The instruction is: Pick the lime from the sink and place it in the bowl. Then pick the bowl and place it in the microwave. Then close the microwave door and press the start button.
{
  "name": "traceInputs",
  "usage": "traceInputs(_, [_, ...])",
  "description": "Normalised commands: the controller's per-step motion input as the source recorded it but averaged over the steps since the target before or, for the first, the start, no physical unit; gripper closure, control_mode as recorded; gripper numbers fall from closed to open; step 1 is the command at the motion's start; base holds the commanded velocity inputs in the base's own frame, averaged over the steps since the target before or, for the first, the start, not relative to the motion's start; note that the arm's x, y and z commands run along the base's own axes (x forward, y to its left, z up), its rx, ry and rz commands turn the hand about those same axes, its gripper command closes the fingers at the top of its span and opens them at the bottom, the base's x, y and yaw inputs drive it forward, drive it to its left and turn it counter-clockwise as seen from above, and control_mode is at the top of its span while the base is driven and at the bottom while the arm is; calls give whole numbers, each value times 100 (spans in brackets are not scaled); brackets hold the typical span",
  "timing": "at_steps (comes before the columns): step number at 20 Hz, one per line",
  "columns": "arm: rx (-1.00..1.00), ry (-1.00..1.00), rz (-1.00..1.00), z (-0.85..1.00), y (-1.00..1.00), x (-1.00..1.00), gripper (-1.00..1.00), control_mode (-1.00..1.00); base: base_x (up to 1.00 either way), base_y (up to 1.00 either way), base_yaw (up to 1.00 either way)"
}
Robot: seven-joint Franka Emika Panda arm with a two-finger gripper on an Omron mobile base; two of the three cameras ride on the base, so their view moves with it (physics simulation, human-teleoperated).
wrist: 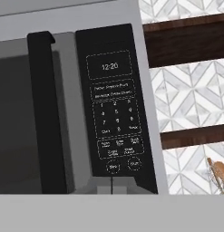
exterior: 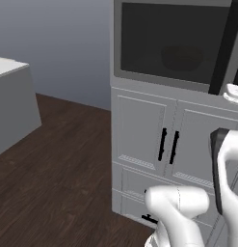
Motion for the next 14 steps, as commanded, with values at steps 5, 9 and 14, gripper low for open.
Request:
traceInputs(5, [0,5,1,-2,-39,4,100,-100,0,0,0])
traceInputs(9, [0,11,3,-9,-42,0,100,-100,0,0,0])
traceInputs(14, [0,12,2,-5,-24,11,100,-100,0,0,0])
